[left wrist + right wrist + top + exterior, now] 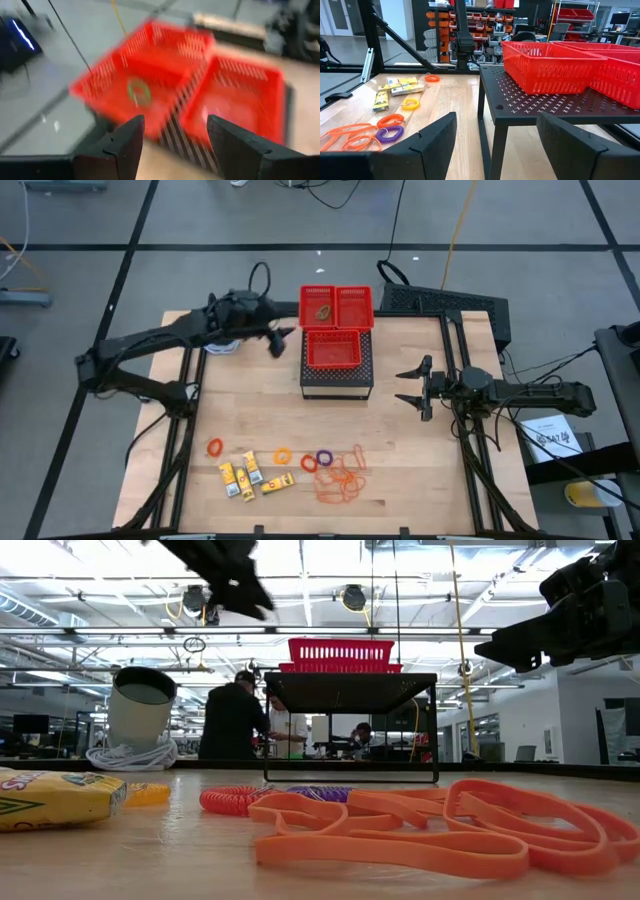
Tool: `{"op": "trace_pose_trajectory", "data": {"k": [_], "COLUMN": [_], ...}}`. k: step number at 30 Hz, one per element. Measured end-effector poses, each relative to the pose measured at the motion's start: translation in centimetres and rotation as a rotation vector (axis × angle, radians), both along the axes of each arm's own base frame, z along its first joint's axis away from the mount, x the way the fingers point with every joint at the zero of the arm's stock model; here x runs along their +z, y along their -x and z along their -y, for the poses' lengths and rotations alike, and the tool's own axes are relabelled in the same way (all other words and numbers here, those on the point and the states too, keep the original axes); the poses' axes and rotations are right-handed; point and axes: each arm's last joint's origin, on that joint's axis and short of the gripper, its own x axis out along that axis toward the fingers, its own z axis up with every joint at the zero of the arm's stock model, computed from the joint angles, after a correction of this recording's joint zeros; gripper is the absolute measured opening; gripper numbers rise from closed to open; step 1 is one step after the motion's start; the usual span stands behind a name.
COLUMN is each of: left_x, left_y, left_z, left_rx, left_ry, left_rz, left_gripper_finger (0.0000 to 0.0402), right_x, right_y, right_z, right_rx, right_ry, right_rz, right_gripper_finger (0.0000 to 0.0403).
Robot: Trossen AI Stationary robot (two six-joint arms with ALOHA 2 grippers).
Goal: Pick & Place Office Desk Supplies
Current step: Put the orange spring keychain in the top left red bin on the shelf
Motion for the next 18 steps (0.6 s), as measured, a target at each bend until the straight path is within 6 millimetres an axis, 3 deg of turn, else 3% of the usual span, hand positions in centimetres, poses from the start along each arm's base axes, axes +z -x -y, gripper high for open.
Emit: {"op": "trace_pose_trajectory", "data": {"k": [8,18], "left_x": [-2.2,-9.0], "left_y": [5.1,7.4], "left_z": [5.7,12.7], "left_rx": [0.098,0.318], "left_ry": [0.399,0.778], "left_rz": [-0.375,-0.703], "left_gripper_finger": [0.0218,0.0202], "right_x": [0.0,0.0], "right_y": [0.0,0.0], "right_z": [0.0,0.0], "right_rx": [0.0,0.0], "right_ry": [0.0,0.0], "right_rz": [0.0,0.001], "right_gripper_finger": [0.0267,0.0267]}}
